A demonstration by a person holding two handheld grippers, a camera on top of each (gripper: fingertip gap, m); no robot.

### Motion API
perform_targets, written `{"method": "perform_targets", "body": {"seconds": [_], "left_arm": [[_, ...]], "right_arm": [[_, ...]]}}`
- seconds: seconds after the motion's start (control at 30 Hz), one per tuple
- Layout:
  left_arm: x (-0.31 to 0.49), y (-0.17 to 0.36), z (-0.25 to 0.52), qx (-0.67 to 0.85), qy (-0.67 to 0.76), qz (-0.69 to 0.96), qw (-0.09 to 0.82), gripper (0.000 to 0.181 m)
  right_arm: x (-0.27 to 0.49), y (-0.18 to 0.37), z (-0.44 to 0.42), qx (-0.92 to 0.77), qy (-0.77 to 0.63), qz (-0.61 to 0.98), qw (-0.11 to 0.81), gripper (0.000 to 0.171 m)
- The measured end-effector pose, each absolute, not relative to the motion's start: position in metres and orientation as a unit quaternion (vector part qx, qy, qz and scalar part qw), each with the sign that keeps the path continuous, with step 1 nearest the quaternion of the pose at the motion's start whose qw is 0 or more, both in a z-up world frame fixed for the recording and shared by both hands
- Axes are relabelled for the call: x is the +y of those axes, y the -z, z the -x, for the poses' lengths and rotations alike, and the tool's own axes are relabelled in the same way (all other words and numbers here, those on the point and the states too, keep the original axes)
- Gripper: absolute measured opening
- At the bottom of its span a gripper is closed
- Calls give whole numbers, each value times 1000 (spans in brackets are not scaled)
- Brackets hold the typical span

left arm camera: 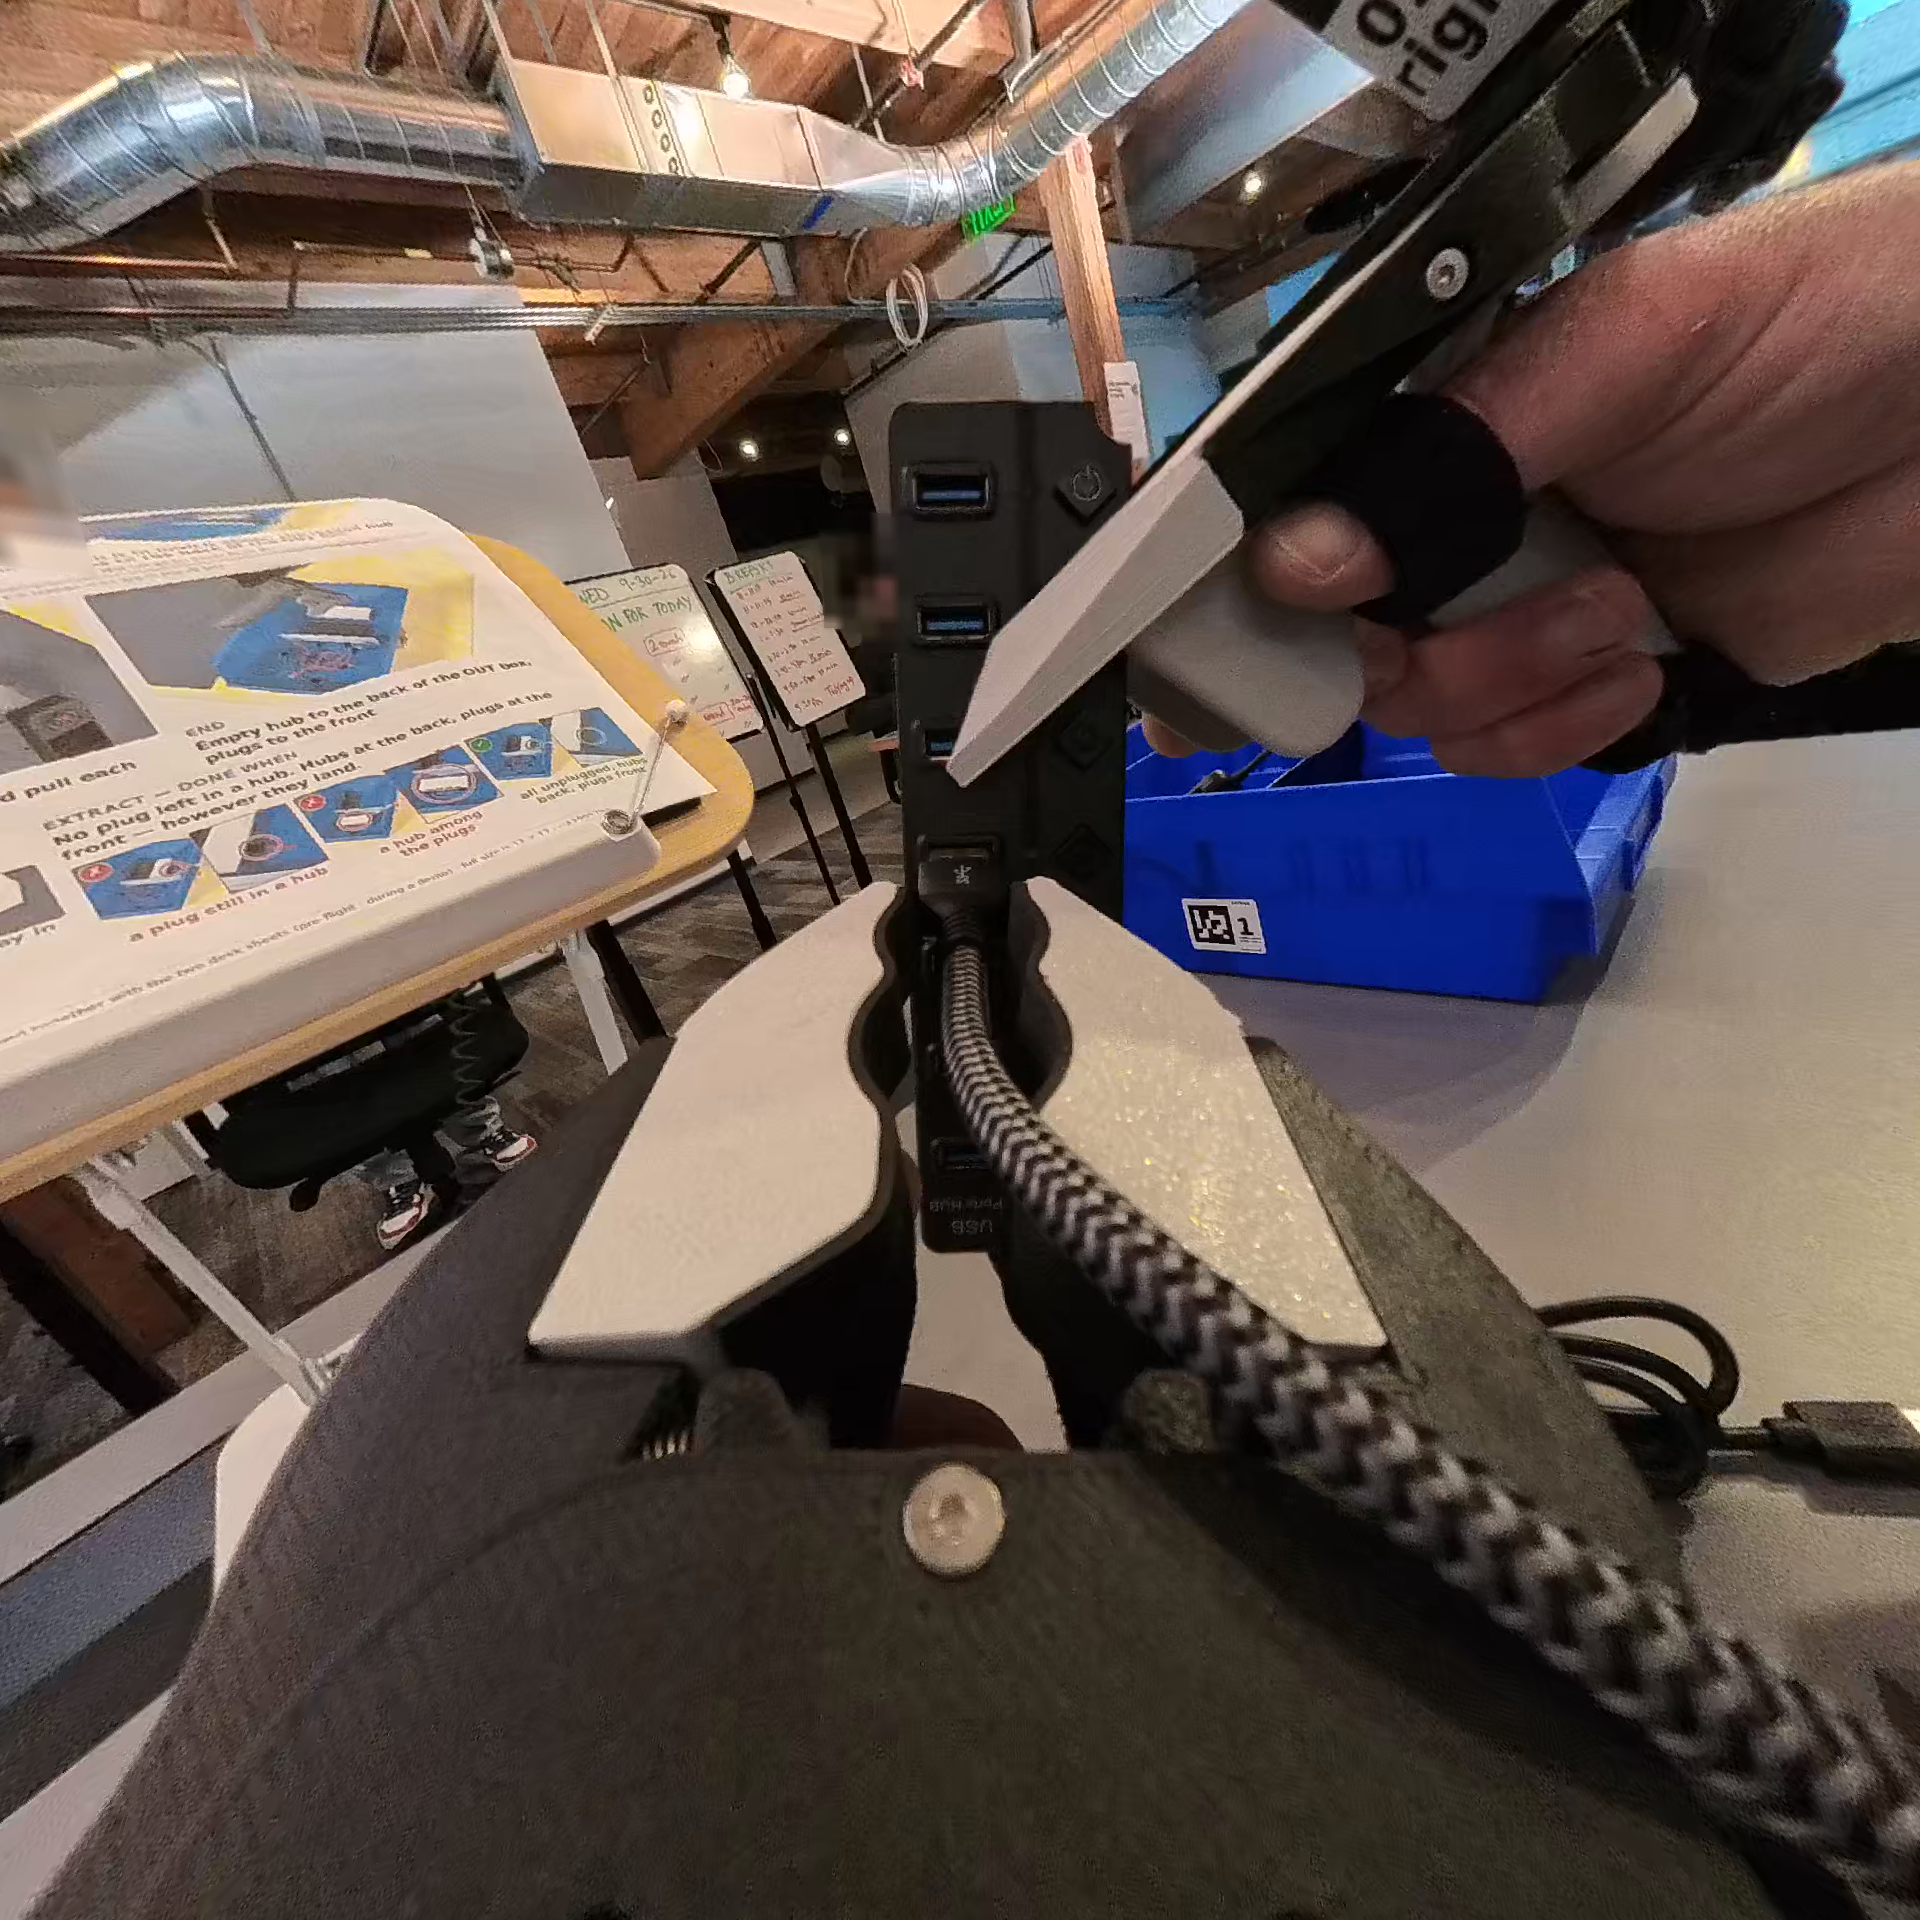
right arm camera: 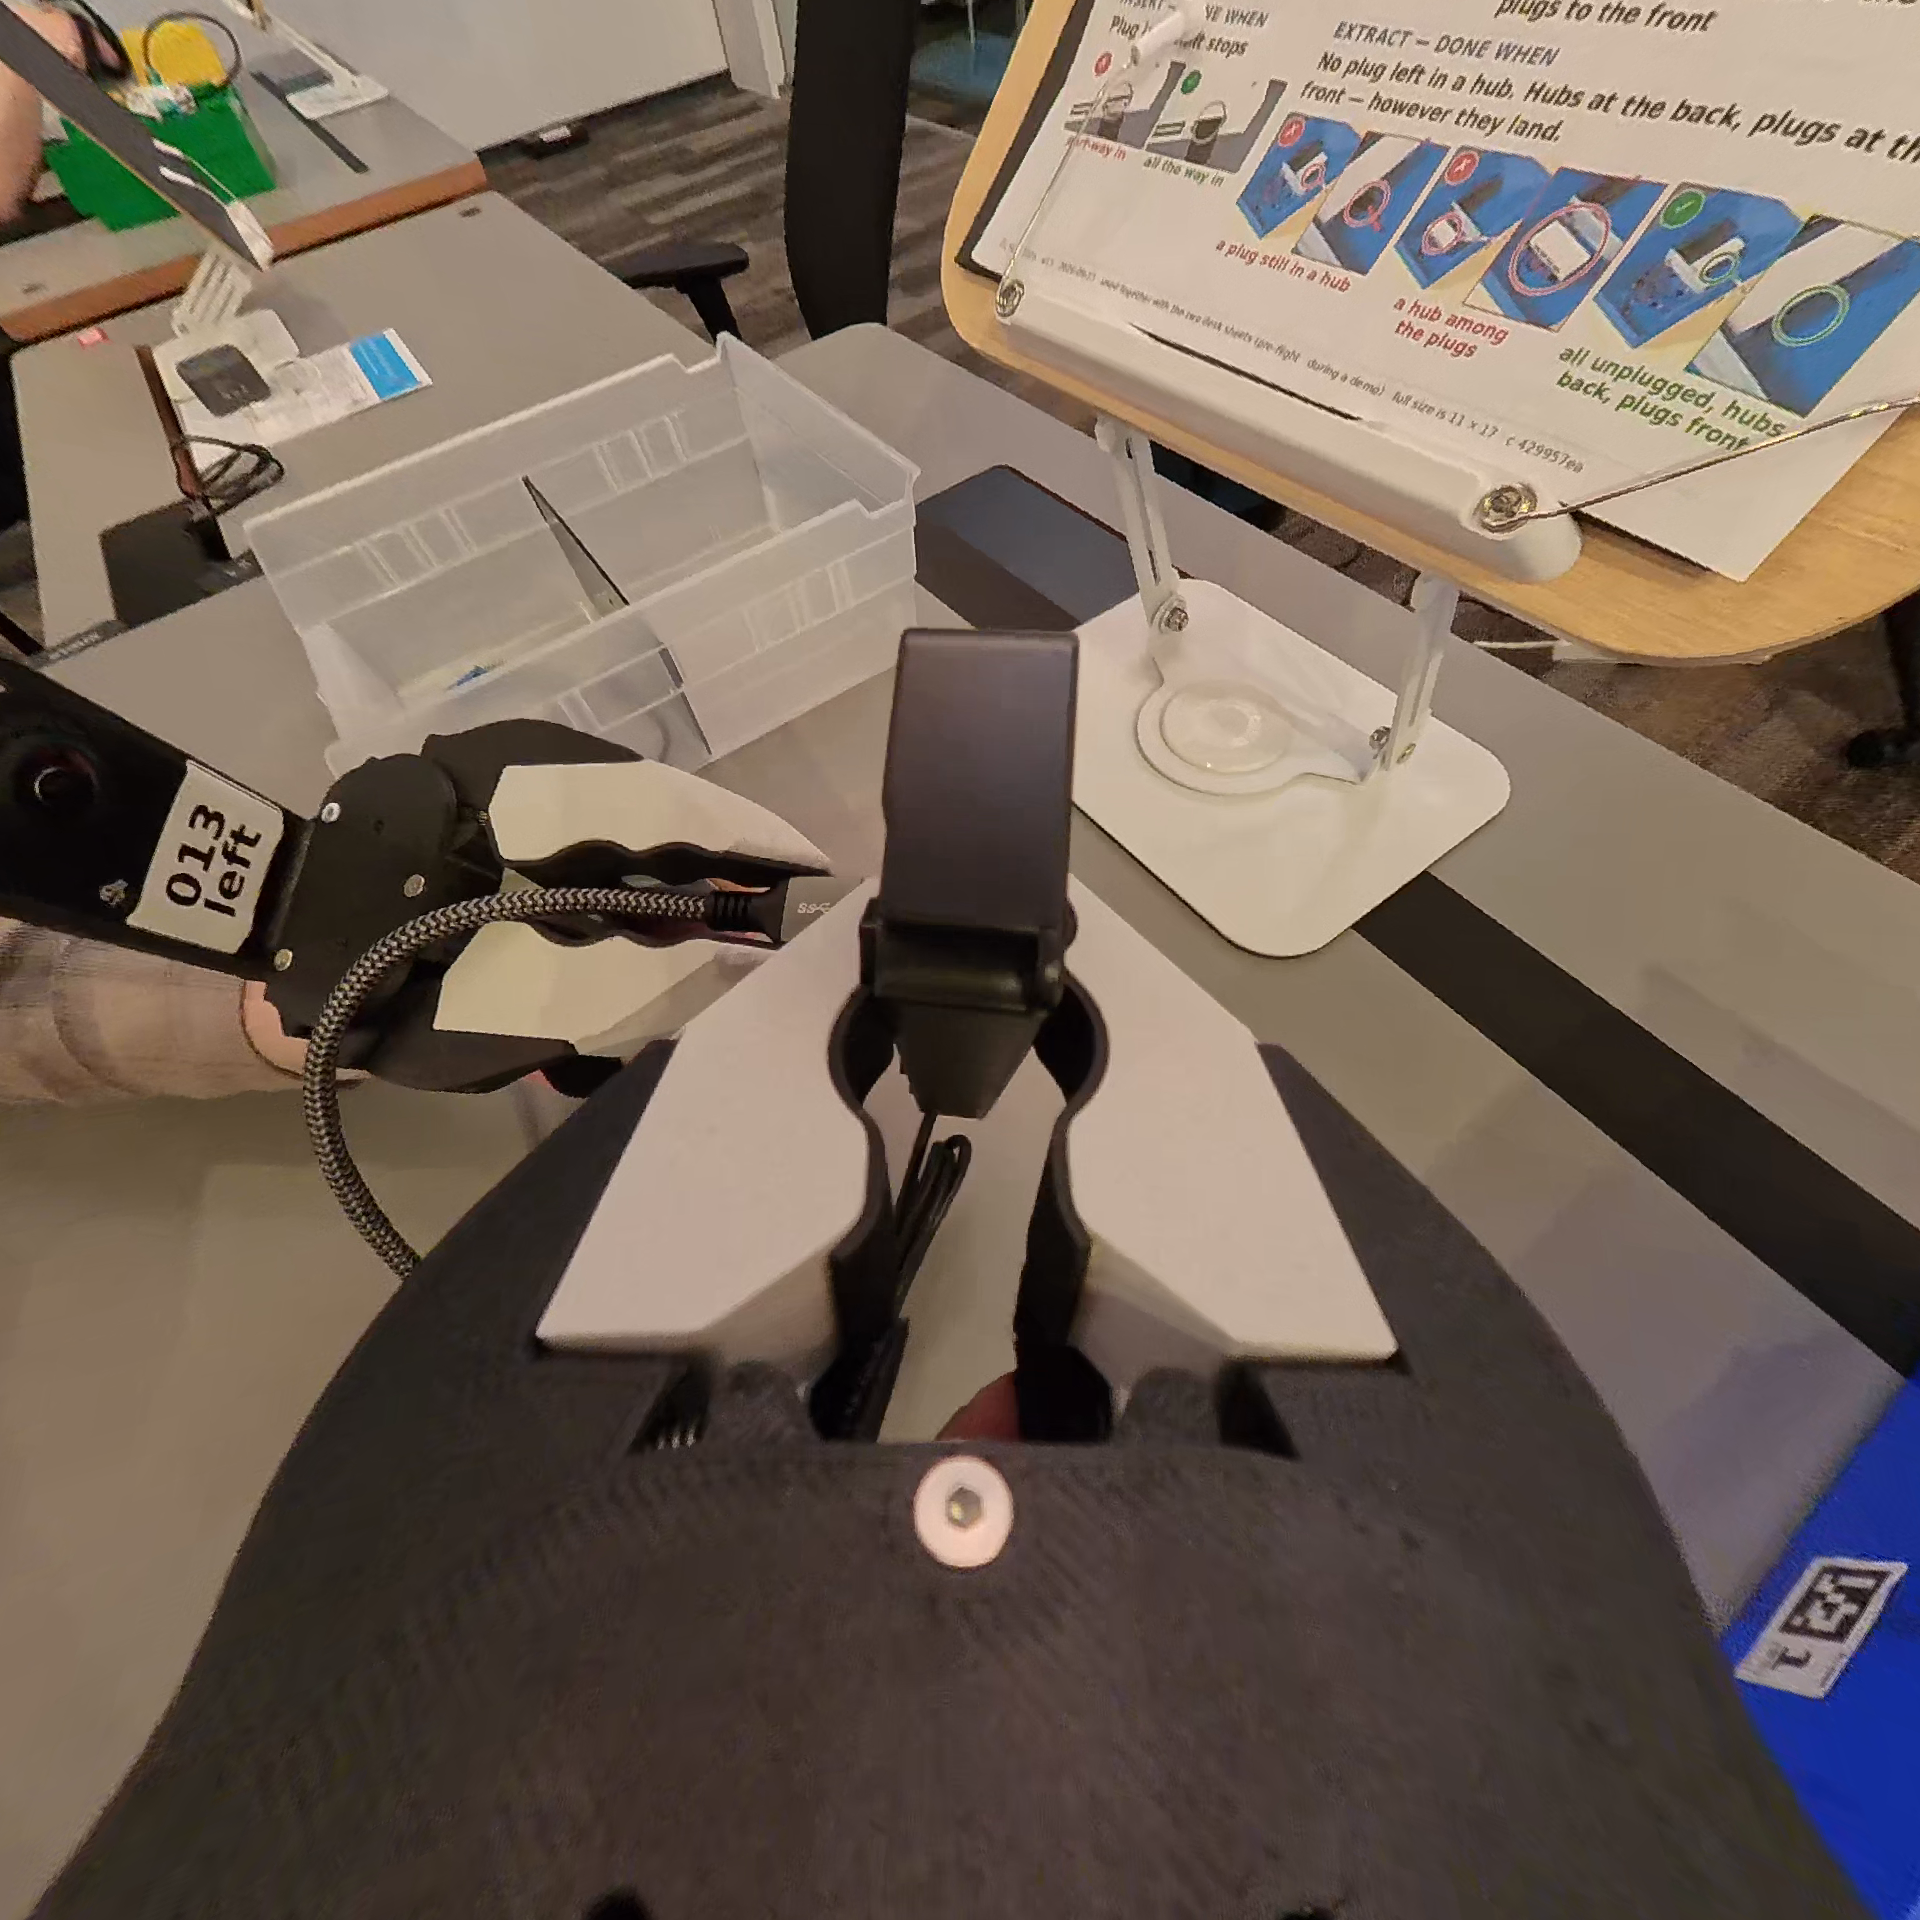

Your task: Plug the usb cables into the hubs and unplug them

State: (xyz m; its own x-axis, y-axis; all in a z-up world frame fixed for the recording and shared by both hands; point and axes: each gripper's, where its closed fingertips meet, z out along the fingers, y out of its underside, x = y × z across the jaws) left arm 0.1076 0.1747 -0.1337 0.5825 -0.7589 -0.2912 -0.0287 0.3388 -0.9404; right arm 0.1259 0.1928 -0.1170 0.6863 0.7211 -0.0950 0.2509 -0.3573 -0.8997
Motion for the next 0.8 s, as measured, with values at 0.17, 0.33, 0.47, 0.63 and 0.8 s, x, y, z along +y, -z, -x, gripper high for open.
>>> {"method": "perform_targets", "body": {"seconds": [0.17, 0.33, 0.47, 0.63, 0.8], "left_arm": [[178, 135, -104, 387, 261, 526, 711, 16], [178, 112, -91, 381, 265, 510, 724, 16], [172, 92, -84, 396, 269, 496, 725, 16], [157, 85, -87, 459, 258, 483, 700, 16], [162, 105, -87, 504, 221, 511, 660, 17]], "right_arm": [[198, 127, -132, -324, -202, 796, 470, 21], [184, 156, -135, -397, -159, 810, 401, 21], [171, 174, -122, -458, -158, 800, 354, 22], [169, 177, -106, -508, -129, 791, 316, 21], [171, 181, -88, -531, -140, 773, 318, 21]]}}
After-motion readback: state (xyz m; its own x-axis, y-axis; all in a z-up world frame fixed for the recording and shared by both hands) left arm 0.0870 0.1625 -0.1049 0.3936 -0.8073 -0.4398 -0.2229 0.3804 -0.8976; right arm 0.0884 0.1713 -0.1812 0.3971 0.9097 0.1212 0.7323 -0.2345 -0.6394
